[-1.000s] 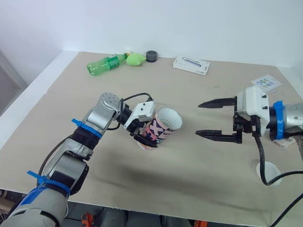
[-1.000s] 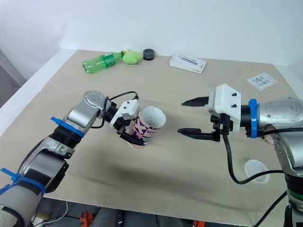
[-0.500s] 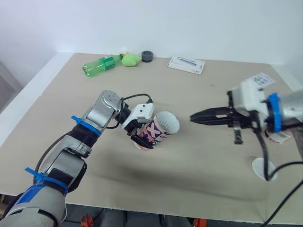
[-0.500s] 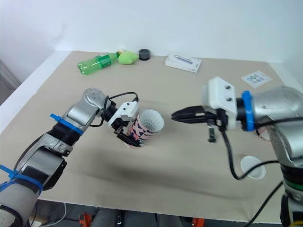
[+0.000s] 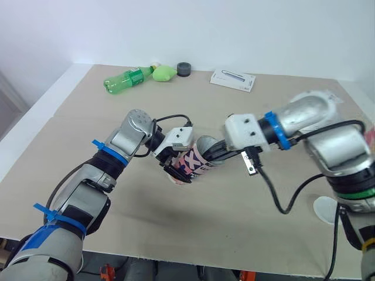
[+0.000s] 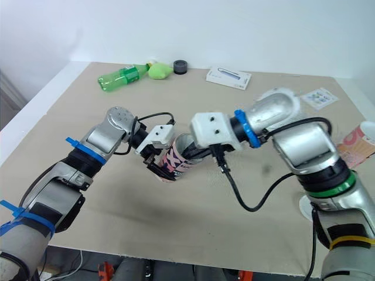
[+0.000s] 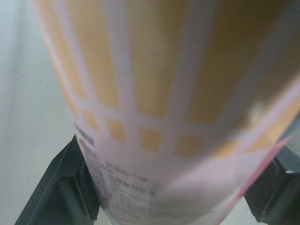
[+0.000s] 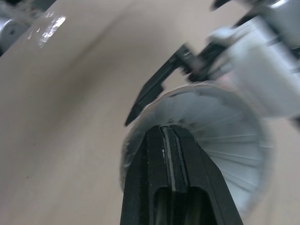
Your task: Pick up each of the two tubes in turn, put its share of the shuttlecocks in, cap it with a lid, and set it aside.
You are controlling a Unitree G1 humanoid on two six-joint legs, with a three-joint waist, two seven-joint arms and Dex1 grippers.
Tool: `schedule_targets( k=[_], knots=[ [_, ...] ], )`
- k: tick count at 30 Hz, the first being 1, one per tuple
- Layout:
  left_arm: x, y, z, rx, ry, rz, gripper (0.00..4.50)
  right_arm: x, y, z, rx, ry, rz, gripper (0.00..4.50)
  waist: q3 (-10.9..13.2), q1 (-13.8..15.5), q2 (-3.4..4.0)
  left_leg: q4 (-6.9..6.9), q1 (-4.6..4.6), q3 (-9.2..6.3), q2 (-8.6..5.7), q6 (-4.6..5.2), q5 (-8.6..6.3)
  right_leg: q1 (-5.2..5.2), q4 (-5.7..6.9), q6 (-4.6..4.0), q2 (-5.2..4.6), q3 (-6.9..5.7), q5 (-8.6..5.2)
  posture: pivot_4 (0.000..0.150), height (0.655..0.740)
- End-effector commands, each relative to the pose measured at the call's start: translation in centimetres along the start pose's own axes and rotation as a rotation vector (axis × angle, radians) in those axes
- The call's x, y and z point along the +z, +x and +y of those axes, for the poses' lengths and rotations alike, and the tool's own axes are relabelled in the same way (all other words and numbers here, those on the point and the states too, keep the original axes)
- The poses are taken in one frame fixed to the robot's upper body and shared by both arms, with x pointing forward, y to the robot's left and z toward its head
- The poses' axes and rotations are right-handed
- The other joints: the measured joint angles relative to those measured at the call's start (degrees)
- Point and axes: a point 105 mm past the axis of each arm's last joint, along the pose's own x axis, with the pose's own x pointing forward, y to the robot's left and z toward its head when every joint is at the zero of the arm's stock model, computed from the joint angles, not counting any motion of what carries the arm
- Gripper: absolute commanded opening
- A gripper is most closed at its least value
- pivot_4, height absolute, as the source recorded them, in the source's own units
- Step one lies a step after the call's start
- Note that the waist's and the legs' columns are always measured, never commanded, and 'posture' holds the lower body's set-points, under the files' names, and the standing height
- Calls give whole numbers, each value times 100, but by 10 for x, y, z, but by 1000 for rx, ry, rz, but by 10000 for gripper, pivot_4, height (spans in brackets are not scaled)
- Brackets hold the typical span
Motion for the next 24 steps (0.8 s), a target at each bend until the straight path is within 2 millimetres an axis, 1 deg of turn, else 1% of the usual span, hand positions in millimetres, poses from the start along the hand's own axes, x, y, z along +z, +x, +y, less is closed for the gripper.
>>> schedule_targets(
  k=[1, 5, 8, 11, 13, 16, 18, 20, 24],
  knots=[
    [-2, -1, 2, 8, -2, 19, 33589, 1, 8, -7, 32, -94, 54, 555, 0, 2, 0, 0, 0, 0, 0, 0, 0, 0, 0, 0, 0, 0, 0, 1500, 7294],
    [-1, -2, 3, 11, -3, 17, 33589, -1, 22, -9, 77, -136, 80, 555, 0, 4, 0, 4, 1, -6, 1, -2, 2, 1, 6, -1, 1, -6, 1, 1500, 7294],
    [-1, -1, 3, 12, -3, 14, 33589, 3, 28, -8, 103, -141, 57, 555, 0, 5, 0, 4, 0, -6, 0, -3, 2, 1, 6, -22, 1, -6, 14, 1500, 7294],
    [-1, -1, 2, 12, -6, 12, 33589, -1, 34, -7, 122, -151, 72, 555, 0, 0, 0, 3, 1, -8, 0, -3, 2, 2, 6, -25, 1, -6, 15, 1500, 7294],
    [0, -1, 2, 12, -6, 11, 33589, -1, 34, -9, 119, -146, 69, 555, 0, -1, 0, 4, 4, -8, 1, -4, 3, 4, 8, -24, 3, -7, 14, 1500, 7294],
    [0, -1, 2, 13, -7, 9, 33589, 2, 29, -13, 94, -135, 54, 555, 0, -2, 0, 4, 8, -9, 4, -10, 8, 4, 12, -21, 6, -8, 14, 1500, 7294],
    [0, -2, 2, 14, -9, 9, 33589, 8, 12, -20, 52, -115, 26, 555, 0, -2, 0, 4, 8, -9, 4, -12, 10, 4, 14, -21, 6, -8, 14, 1500, 7294],
    [-1, -1, 2, 13, -9, 8, 33589, 13, -1, -23, 19, -98, 3, 555, 0, 0, 0, 3, 6, -9, 4, -14, 12, 2, 16, -21, 6, -8, 15, 1500, 7294],
    [0, 0, 3, 11, -8, 8, 33589, 22, -15, -26, -12, -65, -54, 555, 0, 4, 0, 1, 2, -11, 0, -14, 11, 2, 16, -34, 2, -8, 22, 1500, 7294]
  ],
)
